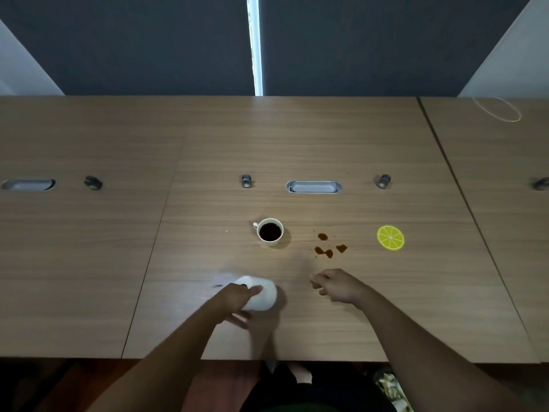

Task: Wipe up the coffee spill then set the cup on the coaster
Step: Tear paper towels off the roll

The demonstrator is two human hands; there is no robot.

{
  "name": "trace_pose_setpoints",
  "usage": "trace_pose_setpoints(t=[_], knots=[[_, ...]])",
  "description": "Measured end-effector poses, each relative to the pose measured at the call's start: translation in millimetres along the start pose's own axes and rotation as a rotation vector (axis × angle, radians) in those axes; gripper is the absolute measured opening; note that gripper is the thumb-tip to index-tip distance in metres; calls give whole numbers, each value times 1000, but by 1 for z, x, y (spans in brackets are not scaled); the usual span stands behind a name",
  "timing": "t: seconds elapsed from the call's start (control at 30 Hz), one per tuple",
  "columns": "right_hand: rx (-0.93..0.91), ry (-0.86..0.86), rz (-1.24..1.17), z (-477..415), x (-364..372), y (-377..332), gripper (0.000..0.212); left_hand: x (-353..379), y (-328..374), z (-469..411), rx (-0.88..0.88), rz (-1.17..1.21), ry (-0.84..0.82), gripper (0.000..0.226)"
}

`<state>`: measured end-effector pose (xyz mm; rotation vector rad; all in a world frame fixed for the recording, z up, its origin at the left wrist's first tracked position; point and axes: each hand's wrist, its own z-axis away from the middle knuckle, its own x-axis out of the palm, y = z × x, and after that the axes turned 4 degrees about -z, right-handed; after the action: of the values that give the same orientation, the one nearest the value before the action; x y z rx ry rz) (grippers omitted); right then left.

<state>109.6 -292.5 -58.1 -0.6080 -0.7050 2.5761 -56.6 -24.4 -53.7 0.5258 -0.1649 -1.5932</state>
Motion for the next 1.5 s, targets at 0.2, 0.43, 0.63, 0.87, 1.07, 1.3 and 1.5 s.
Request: trace_pose_setpoints(t=[0.2, 0.43, 0.63, 0.87, 1.07, 1.3, 1.5], knots=[[170, -283, -385, 21, 17, -28, 108, 4, 21, 41, 320, 201, -294, 47], [-68, -258, -764, 17, -6, -58, 59, 17, 33, 49, 451, -122, -336, 38], [-218, -235, -912, 28, -32, -91, 37, 24, 36, 40, 526, -150, -208, 38], [-130, -502, -873, 39, -28, -86, 41, 17, 54, 43, 388, 425, -188, 88], [79, -687, -494, 35, -11, -49, 50, -1, 93, 54, 431, 691, -171, 59], [-28, -178, -998, 18, -20, -57, 43, -4, 105, 71, 531, 495, -217, 41], [-135, -367, -1202, 36, -38, -71, 59, 8, 99, 74, 645, 354, -76, 26]])
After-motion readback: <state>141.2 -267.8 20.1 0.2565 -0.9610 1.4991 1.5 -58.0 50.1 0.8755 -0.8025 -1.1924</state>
